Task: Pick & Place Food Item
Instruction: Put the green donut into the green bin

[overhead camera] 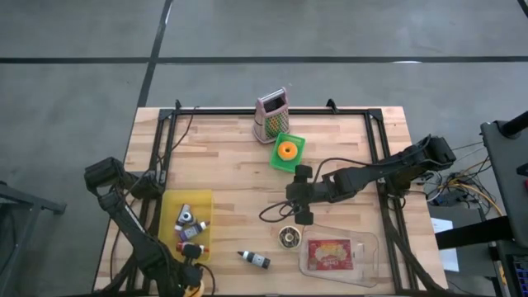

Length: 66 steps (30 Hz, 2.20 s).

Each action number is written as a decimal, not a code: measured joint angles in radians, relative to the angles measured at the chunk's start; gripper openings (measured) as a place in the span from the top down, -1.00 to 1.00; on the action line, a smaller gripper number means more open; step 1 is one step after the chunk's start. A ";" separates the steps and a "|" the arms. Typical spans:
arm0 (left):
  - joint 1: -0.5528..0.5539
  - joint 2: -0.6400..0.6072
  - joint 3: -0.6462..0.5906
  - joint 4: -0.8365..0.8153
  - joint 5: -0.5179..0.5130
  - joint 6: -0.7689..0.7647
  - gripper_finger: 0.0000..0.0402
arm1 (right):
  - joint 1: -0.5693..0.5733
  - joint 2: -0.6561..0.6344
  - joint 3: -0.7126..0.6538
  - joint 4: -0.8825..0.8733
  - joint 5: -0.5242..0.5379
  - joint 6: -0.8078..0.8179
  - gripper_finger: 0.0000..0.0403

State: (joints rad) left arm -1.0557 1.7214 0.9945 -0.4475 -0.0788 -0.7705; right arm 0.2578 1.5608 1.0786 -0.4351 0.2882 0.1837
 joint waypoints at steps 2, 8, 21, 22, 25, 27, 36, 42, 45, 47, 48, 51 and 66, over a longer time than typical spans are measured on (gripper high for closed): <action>0.000 0.000 0.004 0.001 0.000 0.005 0.99 | 0.000 0.000 0.000 0.000 0.000 0.000 -0.22; 0.000 -0.001 0.008 0.006 0.000 0.008 1.00 | 0.000 0.000 0.000 0.000 0.000 0.000 -0.22; 0.000 -0.004 0.067 0.002 -0.008 0.044 1.00 | 0.000 0.000 0.000 -0.001 0.000 -0.003 -0.22; 0.000 -0.004 0.077 -0.012 -0.019 0.048 1.00 | 0.000 0.000 0.000 -0.001 0.000 -0.003 -0.22; -0.001 -0.006 0.113 -0.084 -0.074 0.057 1.00 | 0.000 0.000 0.000 -0.001 0.000 -0.003 -0.22; -0.001 -0.014 0.141 -0.151 -0.140 0.057 1.00 | 0.000 0.000 0.000 -0.001 0.000 -0.003 -0.22; -0.001 -0.128 0.174 -0.267 -0.601 0.131 1.00 | 0.000 0.000 -0.001 0.035 0.000 -0.030 -0.22; 0.023 -0.173 0.134 -0.271 -1.008 0.230 1.00 | 0.000 0.000 -0.042 0.260 0.000 -0.138 -0.22; 0.047 -0.190 0.086 -0.264 -1.173 0.247 1.00 | 0.000 0.000 -0.081 0.422 0.000 -0.198 -0.22; 0.071 -0.206 0.050 -0.259 -1.228 0.246 1.00 | 0.000 0.000 -0.108 0.516 -0.001 -0.230 -0.22; 0.084 -0.215 0.030 -0.252 -1.248 0.243 1.00 | 0.000 0.000 -0.122 0.561 -0.001 -0.243 -0.22; 0.121 -0.238 -0.037 -0.200 -1.315 0.243 1.00 | 0.000 0.000 -0.161 0.674 0.000 -0.271 -0.22; 0.251 -0.318 -0.237 0.035 -1.470 0.279 1.00 | -0.029 0.000 -0.370 1.292 -0.054 -0.321 -0.22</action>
State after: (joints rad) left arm -0.8050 1.4033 0.7577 -0.4121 -1.5484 -0.4916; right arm 0.2290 1.5604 0.7089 0.8565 0.2343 -0.1370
